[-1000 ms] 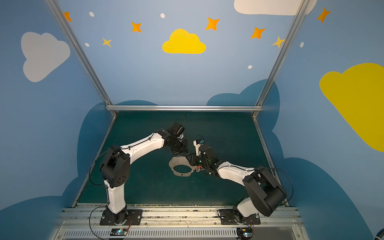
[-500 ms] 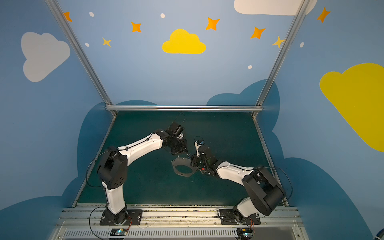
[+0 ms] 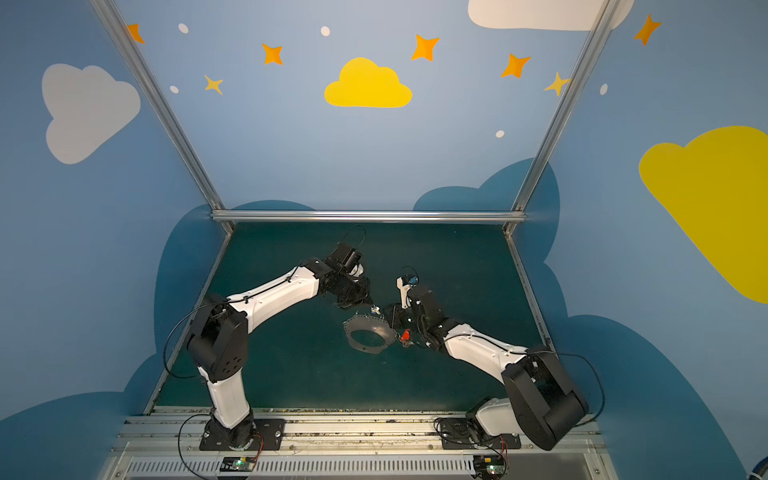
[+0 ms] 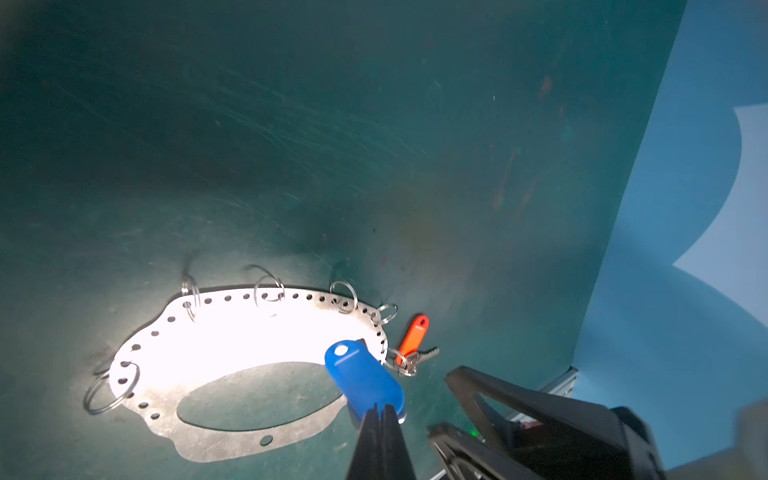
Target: Put the keys on the keyring
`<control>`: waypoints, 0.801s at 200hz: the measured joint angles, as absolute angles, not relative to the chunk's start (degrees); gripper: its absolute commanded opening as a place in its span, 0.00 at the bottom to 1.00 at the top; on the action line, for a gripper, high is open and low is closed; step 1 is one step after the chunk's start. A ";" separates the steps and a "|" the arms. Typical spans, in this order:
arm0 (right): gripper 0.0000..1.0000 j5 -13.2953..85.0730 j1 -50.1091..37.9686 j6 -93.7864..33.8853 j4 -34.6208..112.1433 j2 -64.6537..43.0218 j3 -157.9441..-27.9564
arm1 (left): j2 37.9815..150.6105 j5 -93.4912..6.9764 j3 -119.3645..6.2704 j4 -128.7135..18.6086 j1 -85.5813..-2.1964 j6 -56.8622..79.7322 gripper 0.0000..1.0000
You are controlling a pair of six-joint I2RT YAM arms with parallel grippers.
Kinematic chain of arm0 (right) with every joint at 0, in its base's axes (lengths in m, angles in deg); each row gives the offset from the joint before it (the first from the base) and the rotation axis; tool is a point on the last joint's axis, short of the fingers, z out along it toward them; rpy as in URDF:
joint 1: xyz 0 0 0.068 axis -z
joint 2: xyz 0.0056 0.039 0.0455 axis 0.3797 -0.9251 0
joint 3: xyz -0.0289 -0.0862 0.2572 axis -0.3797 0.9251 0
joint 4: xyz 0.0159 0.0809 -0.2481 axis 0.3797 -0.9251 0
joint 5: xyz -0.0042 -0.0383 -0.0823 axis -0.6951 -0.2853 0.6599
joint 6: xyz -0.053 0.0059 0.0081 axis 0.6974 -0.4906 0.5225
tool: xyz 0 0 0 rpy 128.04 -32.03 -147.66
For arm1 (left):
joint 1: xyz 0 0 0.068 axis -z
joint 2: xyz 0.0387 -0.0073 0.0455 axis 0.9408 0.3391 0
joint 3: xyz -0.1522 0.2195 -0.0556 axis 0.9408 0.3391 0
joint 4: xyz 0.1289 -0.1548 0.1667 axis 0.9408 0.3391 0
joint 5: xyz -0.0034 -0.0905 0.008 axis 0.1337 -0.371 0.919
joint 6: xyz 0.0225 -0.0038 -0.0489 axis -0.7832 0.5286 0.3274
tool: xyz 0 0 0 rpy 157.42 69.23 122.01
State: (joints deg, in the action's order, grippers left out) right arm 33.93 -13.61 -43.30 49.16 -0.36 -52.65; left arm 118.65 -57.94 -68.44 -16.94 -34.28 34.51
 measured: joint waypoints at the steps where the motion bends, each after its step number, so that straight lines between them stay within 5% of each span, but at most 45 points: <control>1: 0.33 33.49 -13.50 -43.30 49.16 -0.16 -52.58 | 118.54 -58.03 -68.38 -16.92 -34.30 34.42 0.04; 27: 0.40 25.38 -11.88 -42.42 49.29 2.62 -51.53 | 116.99 -59.08 -68.47 -16.27 -34.26 31.89 0.04; 160: 0.43 1.98 -2.55 -56.22 68.41 5.90 -45.37 | 106.28 -68.58 -66.28 -18.56 -31.98 17.51 0.04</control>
